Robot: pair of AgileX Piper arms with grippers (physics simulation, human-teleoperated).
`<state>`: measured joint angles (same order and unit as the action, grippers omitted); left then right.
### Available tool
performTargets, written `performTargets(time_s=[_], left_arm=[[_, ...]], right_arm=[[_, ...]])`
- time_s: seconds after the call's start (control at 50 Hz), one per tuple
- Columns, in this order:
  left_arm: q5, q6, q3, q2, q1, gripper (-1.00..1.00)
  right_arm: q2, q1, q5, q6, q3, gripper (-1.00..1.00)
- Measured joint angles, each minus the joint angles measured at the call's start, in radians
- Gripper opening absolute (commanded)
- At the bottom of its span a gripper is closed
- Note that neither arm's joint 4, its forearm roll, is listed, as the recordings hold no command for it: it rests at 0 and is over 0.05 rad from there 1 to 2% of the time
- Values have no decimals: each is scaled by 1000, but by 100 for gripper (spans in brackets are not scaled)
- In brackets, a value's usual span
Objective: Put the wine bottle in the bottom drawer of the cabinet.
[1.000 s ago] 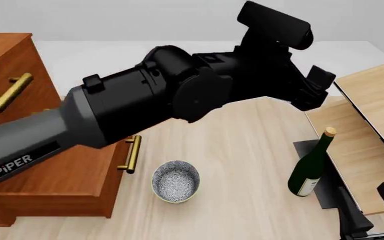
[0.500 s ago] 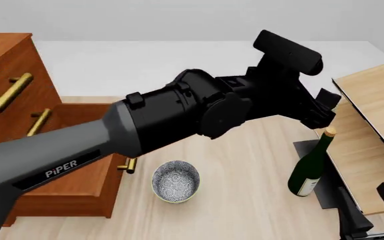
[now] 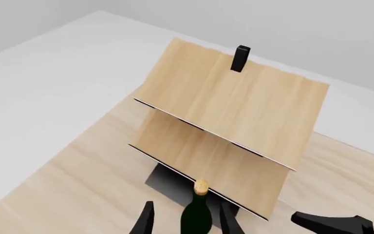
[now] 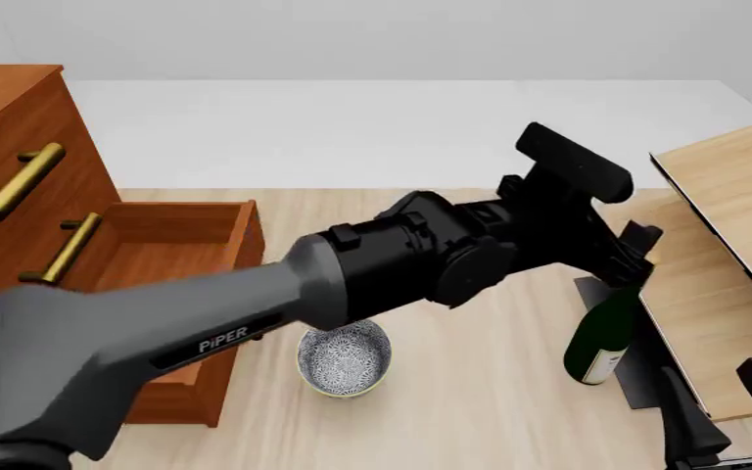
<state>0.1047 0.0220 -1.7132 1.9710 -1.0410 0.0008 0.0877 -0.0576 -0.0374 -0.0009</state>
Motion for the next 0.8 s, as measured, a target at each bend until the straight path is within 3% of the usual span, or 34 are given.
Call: performTargets(time_s=[0.8], left_arm=[[-60, -37, -119, 183, -55, 100]], right_arm=[[0, -4, -8, 9, 0, 100]])
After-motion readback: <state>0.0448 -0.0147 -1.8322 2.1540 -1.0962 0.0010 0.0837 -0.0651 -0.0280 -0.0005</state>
